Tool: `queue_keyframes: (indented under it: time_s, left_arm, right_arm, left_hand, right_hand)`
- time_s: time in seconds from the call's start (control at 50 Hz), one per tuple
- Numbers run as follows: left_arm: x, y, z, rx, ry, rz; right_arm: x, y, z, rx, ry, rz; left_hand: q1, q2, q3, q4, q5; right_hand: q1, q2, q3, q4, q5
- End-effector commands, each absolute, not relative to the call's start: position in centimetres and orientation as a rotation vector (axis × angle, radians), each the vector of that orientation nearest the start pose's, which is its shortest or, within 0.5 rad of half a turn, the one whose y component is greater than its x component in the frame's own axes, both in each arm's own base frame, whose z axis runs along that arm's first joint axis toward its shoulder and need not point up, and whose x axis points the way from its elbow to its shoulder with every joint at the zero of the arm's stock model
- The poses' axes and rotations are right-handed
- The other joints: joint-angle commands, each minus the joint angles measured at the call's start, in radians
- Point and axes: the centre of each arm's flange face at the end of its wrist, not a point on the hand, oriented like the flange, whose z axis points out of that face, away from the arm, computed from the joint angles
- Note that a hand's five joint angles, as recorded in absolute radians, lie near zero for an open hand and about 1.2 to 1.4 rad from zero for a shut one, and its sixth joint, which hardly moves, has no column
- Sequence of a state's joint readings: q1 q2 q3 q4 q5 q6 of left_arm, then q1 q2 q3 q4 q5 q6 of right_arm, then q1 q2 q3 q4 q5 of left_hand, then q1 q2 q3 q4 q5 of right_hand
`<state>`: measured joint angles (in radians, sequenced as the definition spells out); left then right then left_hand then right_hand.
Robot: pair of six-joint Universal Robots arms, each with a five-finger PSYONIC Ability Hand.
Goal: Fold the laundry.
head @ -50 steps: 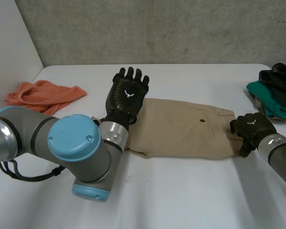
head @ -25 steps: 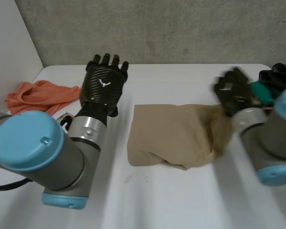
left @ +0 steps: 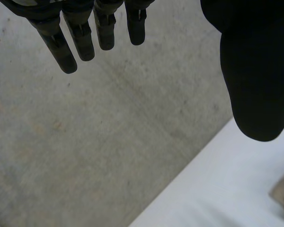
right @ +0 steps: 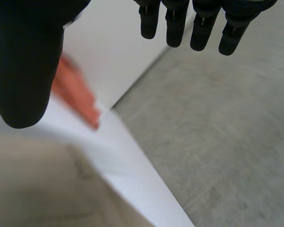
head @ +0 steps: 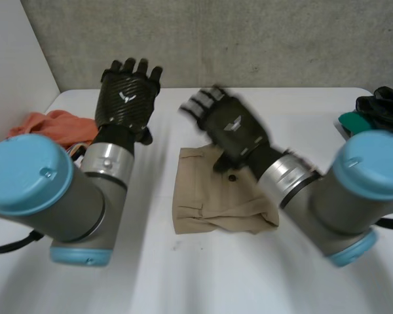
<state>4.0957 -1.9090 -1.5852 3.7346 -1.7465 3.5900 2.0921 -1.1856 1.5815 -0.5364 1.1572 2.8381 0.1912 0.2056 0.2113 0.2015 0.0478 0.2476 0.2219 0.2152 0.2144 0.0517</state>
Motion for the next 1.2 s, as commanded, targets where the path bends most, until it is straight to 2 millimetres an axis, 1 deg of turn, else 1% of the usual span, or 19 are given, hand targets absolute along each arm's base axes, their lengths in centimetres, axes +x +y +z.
queue_keyframes:
  time_s: [0.02, 0.08, 0.14, 0.16, 0.22, 0.28, 0.4, 0.54, 0.62, 0.66, 0.7, 0.78, 0.82, 0.84, 0.92, 0.98, 1.02, 1.1, 1.2]
  left_arm:
    - [-36.3, -24.8, 24.0, 0.880, 1.866, -2.597]
    - [-37.8, -24.5, 22.7, 0.962, 1.943, -2.567]
    - [-39.0, -24.4, 20.2, 1.064, 2.087, -2.457]
    - [-39.4, -24.4, 18.5, 1.105, 2.178, -2.363]
    - [-39.4, -24.5, 16.0, 1.147, 2.295, -2.192]
    - [-38.8, -24.4, 14.5, 1.163, 2.360, -2.031]
    - [-38.0, -24.5, 13.2, 1.142, 2.395, -1.906]
    - [-37.4, -24.2, 12.6, 1.183, 2.395, -1.809]
    - [-37.4, -24.3, 13.7, 1.170, 2.383, -1.841]
    - [-37.5, -24.2, 14.6, 1.163, 2.374, -1.871]
    - [-37.4, -24.1, 17.1, 1.136, 2.349, -1.951]
    - [-36.8, -23.4, 20.9, 1.097, 2.302, -2.073]
    - [-36.5, -23.1, 22.5, 1.077, 2.276, -2.125]
    - [-36.1, -23.0, 24.0, 1.050, 2.250, -2.179]
    - [-35.5, -22.5, 26.7, 1.029, 2.213, -2.289]
    - [-35.1, -22.2, 27.7, 1.062, 2.244, -2.352]
    - [-34.9, -22.4, 27.8, 1.078, 2.269, -2.365]
    - [-34.8, -22.5, 27.4, 1.112, 2.360, -2.377]
    - [-34.6, -22.8, 27.0, 1.109, 2.409, -2.371]
  right_arm:
    - [28.2, -29.1, 24.3, -0.669, 1.723, -1.850]
    - [26.9, -30.4, 22.6, -0.649, 1.885, -1.759]
    - [27.1, -31.0, 20.3, -0.694, 2.011, -1.638]
    - [27.2, -31.1, 19.8, -0.713, 2.042, -1.608]
    - [27.5, -31.3, 18.0, -0.786, 2.098, -1.515]
    - [27.7, -31.7, 16.2, -0.848, 2.133, -1.469]
    - [27.8, -32.6, 13.3, -0.971, 2.182, -1.463]
    - [28.0, -32.5, 12.5, -1.084, 2.198, -1.495]
    - [28.0, -32.4, 13.5, -1.123, 2.226, -1.569]
    - [27.8, -32.3, 15.2, -1.118, 2.221, -1.643]
    - [27.5, -32.1, 17.6, -1.102, 2.186, -1.734]
    - [27.0, -31.1, 20.1, -1.078, 2.113, -1.871]
    - [26.9, -30.3, 20.7, -1.070, 2.075, -1.928]
    - [26.8, -29.9, 21.0, -1.065, 2.057, -1.958]
    - [26.4, -27.0, 22.2, -1.054, 1.950, -2.068]
    - [26.6, -24.0, 21.0, -1.082, 1.911, -2.045]
    - [27.3, -21.6, 19.3, -1.127, 1.895, -1.980]
    - [28.1, -18.6, 16.8, -1.189, 1.865, -1.904]
    - [29.0, -18.2, 13.5, -1.212, 1.836, -1.893]
  left_hand:
    - [-0.017, -0.031, -0.037, -0.027, -0.048]
    - [-0.017, -0.031, -0.037, -0.027, -0.048]
    - [-0.017, -0.031, -0.037, -0.027, -0.048]
    - [-0.017, -0.031, -0.037, -0.027, -0.048]
    - [-0.016, -0.030, -0.036, -0.026, -0.047]
    - [-0.013, -0.027, -0.033, -0.023, -0.044]
    - [-0.013, -0.027, -0.033, -0.023, -0.044]
    - [-0.010, -0.024, -0.030, -0.020, -0.041]
    - [-0.010, -0.024, -0.030, -0.020, -0.041]
    - [-0.013, -0.027, -0.033, -0.023, -0.044]
    - [-0.013, -0.027, -0.033, -0.023, -0.044]
    - [-0.017, -0.031, -0.037, -0.027, -0.048]
    - [-0.017, -0.031, -0.037, -0.027, -0.048]
    - [-0.017, -0.031, -0.037, -0.027, -0.048]
    - [-0.017, -0.031, -0.037, -0.027, -0.048]
    - [-0.017, -0.031, -0.037, -0.027, -0.048]
    - [-0.016, -0.030, -0.036, -0.026, -0.047]
    - [-0.010, -0.024, -0.030, -0.020, -0.041]
    - [-0.007, -0.021, -0.027, -0.017, -0.038]
  right_hand:
    - [-0.073, -0.047, -0.041, -0.040, -0.052]
    - [-0.073, -0.047, -0.041, -0.040, -0.052]
    - [-0.073, -0.047, -0.041, -0.040, -0.052]
    - [-0.073, -0.047, -0.041, -0.040, -0.052]
    - [-0.073, -0.047, -0.041, -0.040, -0.052]
    - [-0.073, -0.047, -0.041, -0.040, -0.052]
    - [-0.073, -0.047, -0.041, -0.040, -0.052]
    - [-0.073, -0.047, -0.041, -0.040, -0.052]
    - [-0.073, -0.047, -0.041, -0.040, -0.052]
    - [-0.073, -0.047, -0.041, -0.040, -0.052]
    - [-0.073, -0.047, -0.041, -0.040, -0.052]
    - [-0.073, -0.047, -0.041, -0.040, -0.052]
    - [-0.073, -0.047, -0.041, -0.040, -0.052]
    - [-0.073, -0.047, -0.041, -0.040, -0.052]
    - [-0.073, -0.047, -0.041, -0.040, -0.052]
    - [-0.073, -0.047, -0.041, -0.040, -0.052]
    - [-0.073, -0.047, -0.041, -0.040, -0.052]
    - [-0.073, -0.047, -0.041, -0.040, -0.052]
    - [-0.073, -0.047, -0.041, -0.040, -0.052]
